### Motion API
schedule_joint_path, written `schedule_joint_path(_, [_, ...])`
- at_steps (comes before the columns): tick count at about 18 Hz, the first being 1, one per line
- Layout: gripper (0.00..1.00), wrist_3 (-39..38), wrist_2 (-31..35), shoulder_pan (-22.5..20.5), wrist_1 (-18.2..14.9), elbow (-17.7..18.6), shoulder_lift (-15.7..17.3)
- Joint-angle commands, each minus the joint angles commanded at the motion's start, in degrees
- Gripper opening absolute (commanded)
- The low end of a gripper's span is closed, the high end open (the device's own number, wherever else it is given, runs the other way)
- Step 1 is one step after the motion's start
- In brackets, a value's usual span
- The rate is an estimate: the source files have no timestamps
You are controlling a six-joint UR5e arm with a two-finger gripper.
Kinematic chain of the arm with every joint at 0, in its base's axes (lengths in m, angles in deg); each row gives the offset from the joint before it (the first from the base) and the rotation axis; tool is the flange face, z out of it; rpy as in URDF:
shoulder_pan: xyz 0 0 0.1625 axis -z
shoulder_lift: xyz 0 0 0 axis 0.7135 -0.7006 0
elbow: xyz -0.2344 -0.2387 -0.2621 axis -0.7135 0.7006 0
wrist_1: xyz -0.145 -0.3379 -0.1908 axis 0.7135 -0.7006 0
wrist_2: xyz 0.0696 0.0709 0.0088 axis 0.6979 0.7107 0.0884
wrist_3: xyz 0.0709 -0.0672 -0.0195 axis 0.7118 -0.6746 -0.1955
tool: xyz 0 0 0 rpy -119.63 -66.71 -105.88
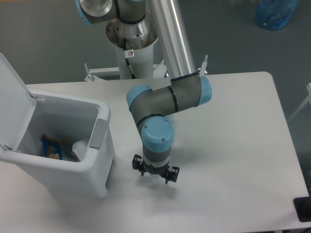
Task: Place the trash in the trash can
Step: 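Lower the gripper around the water bottle and close on it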
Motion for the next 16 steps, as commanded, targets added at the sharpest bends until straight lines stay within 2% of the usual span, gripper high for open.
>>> schedule_joint_path(4, [0.68, -0.2, 0.1, 0.0, -0.2, 0.3, 0.1])
schedule_joint_path(9, [0.39, -0.5, 0.1, 0.0, -0.9, 0.2, 0.3])
schedule_joint_path(14, [0.15, -0.9, 0.1, 0.0, -0.8, 0.1, 0.4])
schedule_joint_path(16, [0.11, -1.7, -0.1, 0.1, -0.8, -0.3, 0.4])
